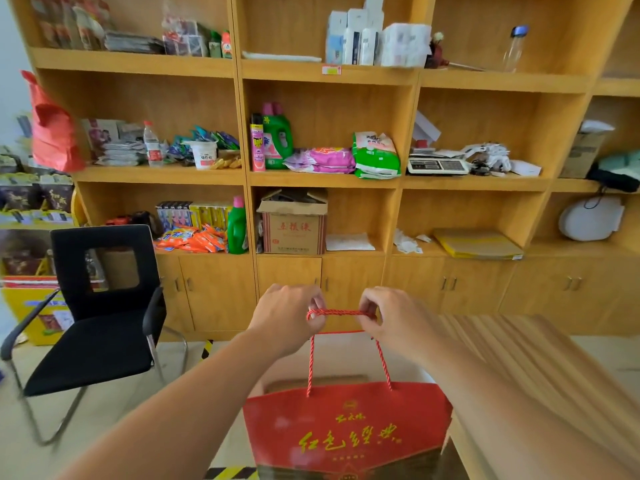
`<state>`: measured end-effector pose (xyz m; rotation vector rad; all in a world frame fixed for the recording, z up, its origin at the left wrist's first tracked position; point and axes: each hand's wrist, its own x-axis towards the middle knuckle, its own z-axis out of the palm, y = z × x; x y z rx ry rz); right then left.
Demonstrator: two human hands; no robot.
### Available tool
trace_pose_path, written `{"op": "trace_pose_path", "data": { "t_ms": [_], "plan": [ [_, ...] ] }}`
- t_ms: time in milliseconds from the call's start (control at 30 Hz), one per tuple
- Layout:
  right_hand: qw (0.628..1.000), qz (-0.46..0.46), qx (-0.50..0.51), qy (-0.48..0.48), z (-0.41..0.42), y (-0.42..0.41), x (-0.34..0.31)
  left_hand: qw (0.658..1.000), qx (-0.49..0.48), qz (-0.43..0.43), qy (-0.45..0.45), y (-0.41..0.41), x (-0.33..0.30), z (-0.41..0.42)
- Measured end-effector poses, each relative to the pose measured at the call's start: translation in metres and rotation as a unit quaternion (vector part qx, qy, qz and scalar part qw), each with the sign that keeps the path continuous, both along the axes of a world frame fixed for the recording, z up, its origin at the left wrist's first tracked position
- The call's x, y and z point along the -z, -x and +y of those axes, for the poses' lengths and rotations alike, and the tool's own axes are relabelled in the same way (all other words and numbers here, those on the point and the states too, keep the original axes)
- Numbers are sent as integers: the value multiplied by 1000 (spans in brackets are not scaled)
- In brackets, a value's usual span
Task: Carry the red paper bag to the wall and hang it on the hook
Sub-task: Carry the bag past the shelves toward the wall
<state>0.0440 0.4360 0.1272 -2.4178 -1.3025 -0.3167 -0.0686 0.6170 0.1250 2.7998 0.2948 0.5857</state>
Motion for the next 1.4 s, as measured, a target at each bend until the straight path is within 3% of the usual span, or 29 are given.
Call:
{"op": "trace_pose_path", "data": {
  "t_ms": [367,833,1400],
  "plan": [
    [986,-148,29,64,115,-141,26,996,43,-40,-68,-158,34,120],
    [983,-155,91,41,212,-370,26,991,102,-63,-53,-411,35,230],
    [969,-167,172,65,265,-670,15,977,201,-72,-20,-744,23,293]
  ]
}}
